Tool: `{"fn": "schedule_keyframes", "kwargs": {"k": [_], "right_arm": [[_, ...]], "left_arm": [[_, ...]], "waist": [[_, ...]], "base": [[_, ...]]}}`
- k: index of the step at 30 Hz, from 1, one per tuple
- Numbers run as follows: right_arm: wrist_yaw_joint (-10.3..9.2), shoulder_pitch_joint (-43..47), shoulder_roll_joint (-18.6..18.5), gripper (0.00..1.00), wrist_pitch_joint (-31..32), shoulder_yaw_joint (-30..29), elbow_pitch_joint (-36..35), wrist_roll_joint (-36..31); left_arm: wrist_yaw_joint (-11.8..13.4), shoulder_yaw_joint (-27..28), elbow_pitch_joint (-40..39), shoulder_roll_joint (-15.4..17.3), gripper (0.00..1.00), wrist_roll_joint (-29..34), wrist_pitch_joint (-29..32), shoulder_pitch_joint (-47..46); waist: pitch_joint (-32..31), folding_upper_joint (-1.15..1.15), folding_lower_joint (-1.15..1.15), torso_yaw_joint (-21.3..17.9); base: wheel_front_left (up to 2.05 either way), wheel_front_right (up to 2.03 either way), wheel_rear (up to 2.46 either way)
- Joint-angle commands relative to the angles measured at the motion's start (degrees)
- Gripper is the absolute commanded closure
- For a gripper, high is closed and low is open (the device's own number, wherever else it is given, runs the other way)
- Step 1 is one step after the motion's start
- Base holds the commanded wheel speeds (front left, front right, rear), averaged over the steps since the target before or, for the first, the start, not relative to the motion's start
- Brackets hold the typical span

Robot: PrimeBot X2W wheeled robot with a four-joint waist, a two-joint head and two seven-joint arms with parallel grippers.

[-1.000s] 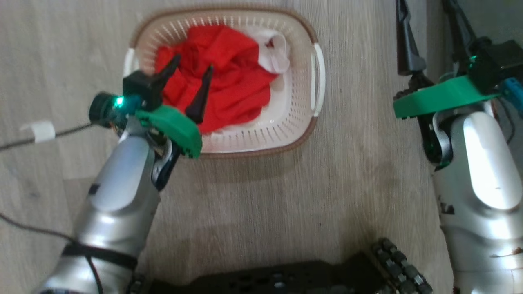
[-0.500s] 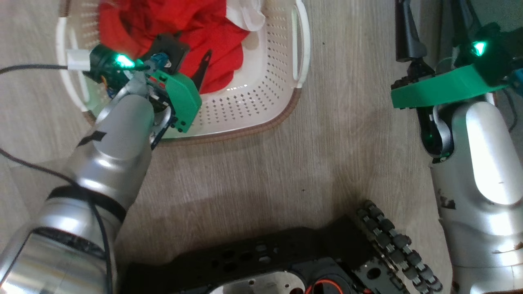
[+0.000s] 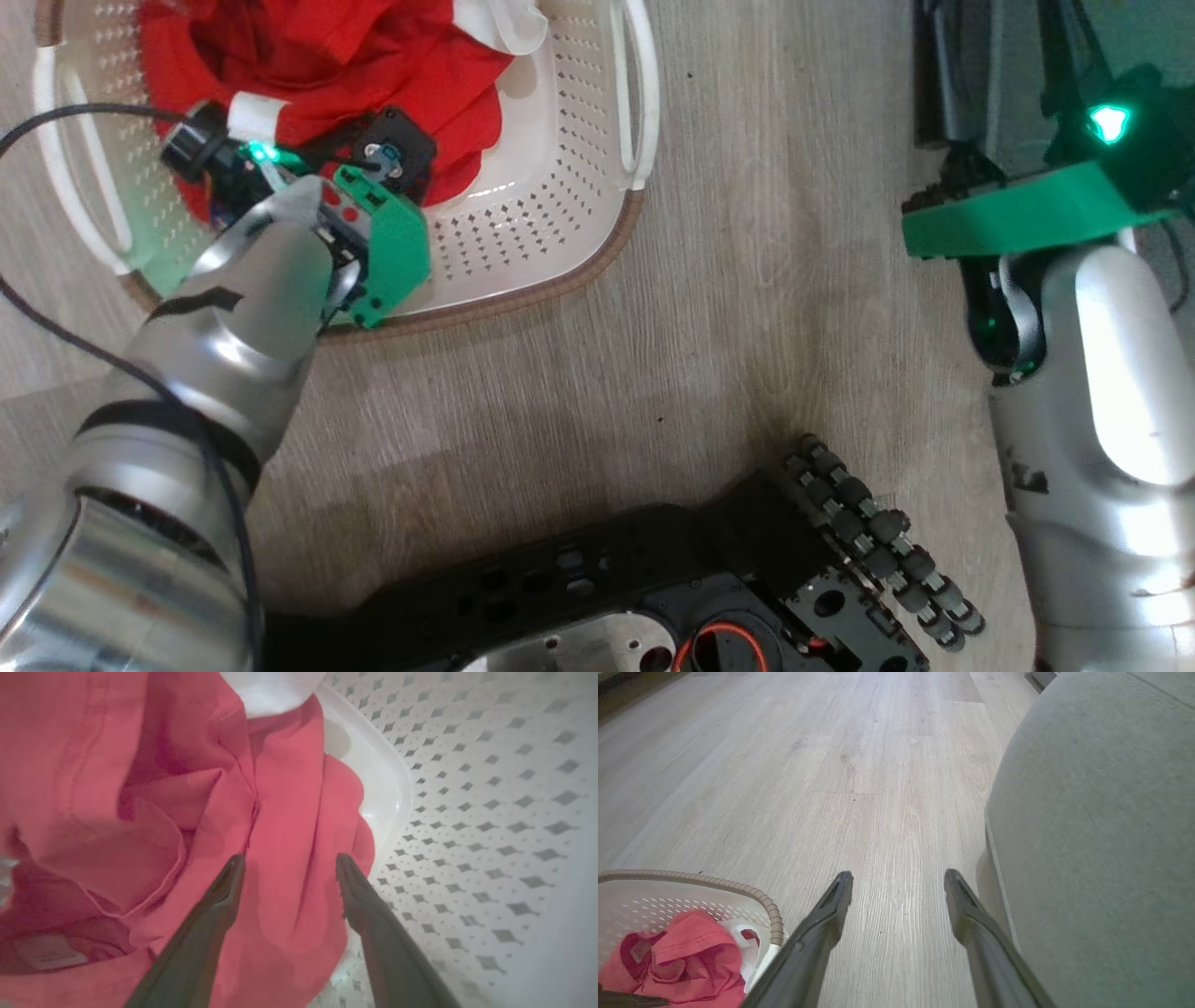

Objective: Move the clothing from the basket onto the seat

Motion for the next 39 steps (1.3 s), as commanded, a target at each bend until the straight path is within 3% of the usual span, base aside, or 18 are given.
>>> {"fn": "schedule_keyframes", "kwargs": {"k": [1, 6, 13, 14, 15, 26, 39], "right_arm": [[-0.02, 3.6, 0.7, 0.0, -0.37, 0.29, -1.73, 0.26], [-0.02, 5.33, 0.7, 0.0, -0.37, -0.25, -2.47, 0.69], [-0.02, 6.13, 0.7, 0.0, -0.37, 0.07, -3.31, 1.75], [-0.02, 6.0, 0.7, 0.0, -0.37, 0.06, -3.4, 1.79], [-0.02, 5.82, 0.7, 0.0, -0.37, 0.05, -3.5, 1.8], [-0.02, -0.19, 0.7, 0.0, -0.37, 1.63, -2.89, 2.24], [-0.02, 0.1, 0.7, 0.0, -0.37, 0.95, 2.47, 0.11]], "left_arm": [[0.68, -0.04, -0.14, 1.3, 0.0, 0.77, 0.55, -0.07], [3.43, -1.39, 0.68, 1.96, 0.0, 1.85, 4.56, -0.53], [3.82, -2.04, 1.0, 3.05, 0.0, 1.51, 6.74, 0.05], [3.84, -2.11, 1.02, 3.19, 0.79, 1.44, 6.75, 0.16], [3.78, -2.15, 1.04, 3.31, 1.0, 1.32, 6.7, 0.24], [2.09, 1.02, 1.13, 4.57, 1.0, -3.57, 0.29, -0.18], [0.19, 5.1, -2.53, 1.91, 1.0, -9.89, -3.4, 4.81]], "waist": [[0.0, 0.0, 0.0, -0.21], [0.1, 0.0, 0.0, -0.87], [0.38, 0.0, 0.0, -1.3], [0.39, 0.0, 0.0, -1.35], [0.36, 0.0, 0.0, -1.41], [-2.37, 0.0, 0.0, -2.1], [-16.35, 0.0, 0.0, 4.24]], "base": [[0.0, 0.0, 0.0], [0.0, 0.0, 0.0], [0.0, 0.0, 0.0], [0.0, 0.0, 0.0], [0.0, 0.0, 0.0], [0.0, 0.0, 0.0], [0.0, 0.0, 0.0]]}}
